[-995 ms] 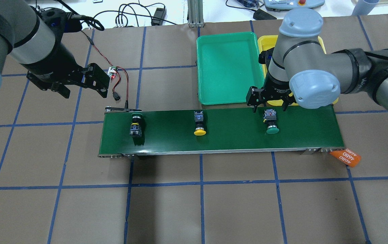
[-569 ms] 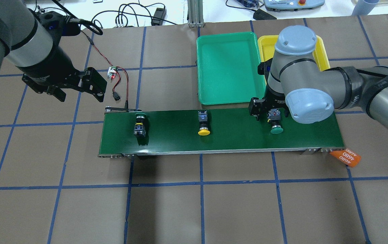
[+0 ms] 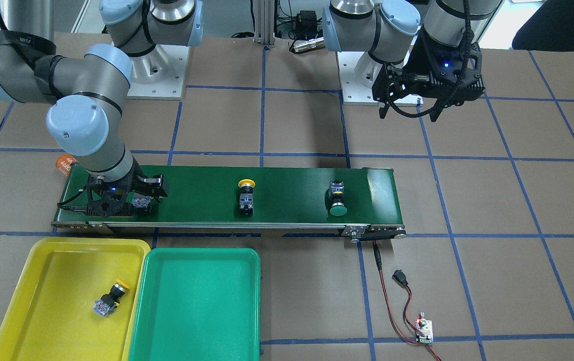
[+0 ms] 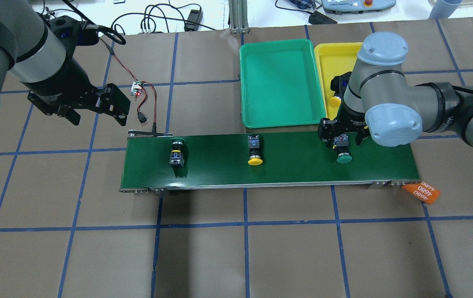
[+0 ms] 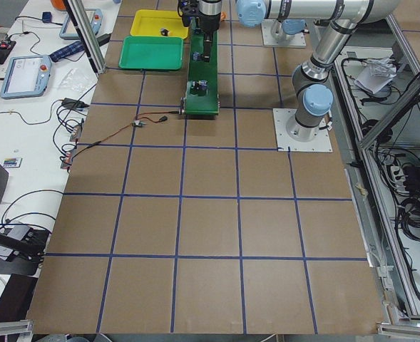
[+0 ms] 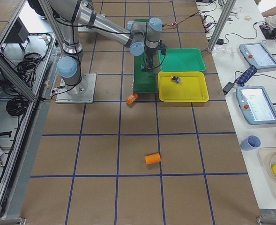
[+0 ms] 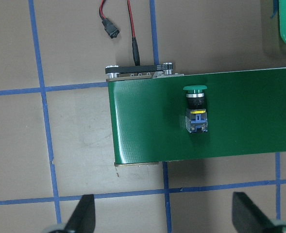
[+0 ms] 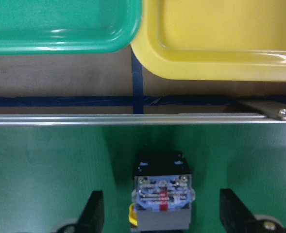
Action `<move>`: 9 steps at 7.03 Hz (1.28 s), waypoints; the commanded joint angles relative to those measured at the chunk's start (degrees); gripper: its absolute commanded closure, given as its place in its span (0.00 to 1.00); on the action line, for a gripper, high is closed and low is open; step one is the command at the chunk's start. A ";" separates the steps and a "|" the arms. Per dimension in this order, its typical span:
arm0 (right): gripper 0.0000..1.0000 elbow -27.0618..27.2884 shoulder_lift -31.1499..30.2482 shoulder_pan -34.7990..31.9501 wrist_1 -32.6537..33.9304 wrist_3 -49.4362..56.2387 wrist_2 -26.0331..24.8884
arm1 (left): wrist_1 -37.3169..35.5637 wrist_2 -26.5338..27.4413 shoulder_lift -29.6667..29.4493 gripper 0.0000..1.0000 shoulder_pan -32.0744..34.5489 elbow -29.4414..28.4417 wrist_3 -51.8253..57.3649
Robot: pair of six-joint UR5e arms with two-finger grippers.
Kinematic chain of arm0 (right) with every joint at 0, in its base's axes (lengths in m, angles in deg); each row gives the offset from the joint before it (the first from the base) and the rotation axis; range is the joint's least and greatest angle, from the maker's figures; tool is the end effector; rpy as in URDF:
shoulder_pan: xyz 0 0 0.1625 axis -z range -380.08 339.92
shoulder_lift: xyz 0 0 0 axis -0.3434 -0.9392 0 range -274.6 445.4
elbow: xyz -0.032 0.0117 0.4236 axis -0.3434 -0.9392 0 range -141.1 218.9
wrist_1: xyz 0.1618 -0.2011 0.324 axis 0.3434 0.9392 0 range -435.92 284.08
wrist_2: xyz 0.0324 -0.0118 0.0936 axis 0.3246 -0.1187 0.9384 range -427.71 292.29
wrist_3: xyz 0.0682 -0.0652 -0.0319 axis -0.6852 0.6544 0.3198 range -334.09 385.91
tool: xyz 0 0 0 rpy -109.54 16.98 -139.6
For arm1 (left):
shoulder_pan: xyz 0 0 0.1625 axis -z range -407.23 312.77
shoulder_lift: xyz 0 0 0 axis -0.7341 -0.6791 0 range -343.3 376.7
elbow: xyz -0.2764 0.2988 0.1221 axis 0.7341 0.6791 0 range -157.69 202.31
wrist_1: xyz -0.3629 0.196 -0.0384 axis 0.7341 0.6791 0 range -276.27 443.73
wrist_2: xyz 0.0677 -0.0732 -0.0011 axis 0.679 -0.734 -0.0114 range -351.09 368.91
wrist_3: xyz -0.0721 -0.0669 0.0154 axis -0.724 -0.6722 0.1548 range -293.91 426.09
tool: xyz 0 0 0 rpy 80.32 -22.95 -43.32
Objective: Sort buttons by color to trays
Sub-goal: 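Grasp the green-capped button at the belt end with the right gripper, then place the green-capped button into the green tray with the right gripper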
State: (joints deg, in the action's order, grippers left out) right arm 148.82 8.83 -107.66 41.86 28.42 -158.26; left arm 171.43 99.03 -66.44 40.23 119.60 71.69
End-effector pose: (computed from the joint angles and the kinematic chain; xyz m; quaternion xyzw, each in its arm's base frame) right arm 0.1103 -0.5210 0.2514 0.0010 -0.9988 -0.0488 0.0027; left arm -0.1132 -0.4498 0.4853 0.0267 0.9995 -0.0163 0.0022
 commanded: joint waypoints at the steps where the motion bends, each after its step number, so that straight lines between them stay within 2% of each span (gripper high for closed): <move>1: 0.68 -0.23 0.37 0.21 0.07 0.21 0.46 | 0.02 -0.04 -0.19 0.00 -0.09 0.18 -0.24; 2: 0.77 -0.58 0.54 0.21 0.16 0.22 0.46 | -0.33 -0.13 -0.45 0.00 -0.01 0.44 -0.24; 3: 0.78 -2.15 1.24 0.13 0.08 -0.13 0.55 | -0.51 -0.13 0.24 0.00 -0.01 1.40 -0.07; 5: 0.77 -12.38 5.53 -1.44 -1.15 -0.57 4.48 | -1.04 -0.21 0.34 0.00 -0.27 1.94 -0.07; 6: 0.77 -19.23 9.21 -3.11 -3.59 -0.66 4.16 | -1.13 -0.21 0.34 0.00 -0.27 1.94 0.28; 8: 0.76 -30.85 19.66 -4.61 -3.97 -0.75 3.98 | -1.22 -0.30 0.34 0.00 -0.27 1.94 0.11; 9: 0.68 -32.82 22.92 -5.49 -3.36 -0.75 3.72 | -1.91 -0.39 -0.79 0.00 -0.18 1.85 -0.15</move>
State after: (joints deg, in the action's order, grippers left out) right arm 120.02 27.02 -112.00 38.11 27.69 -154.30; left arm 170.07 98.72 -66.40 39.97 121.52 71.75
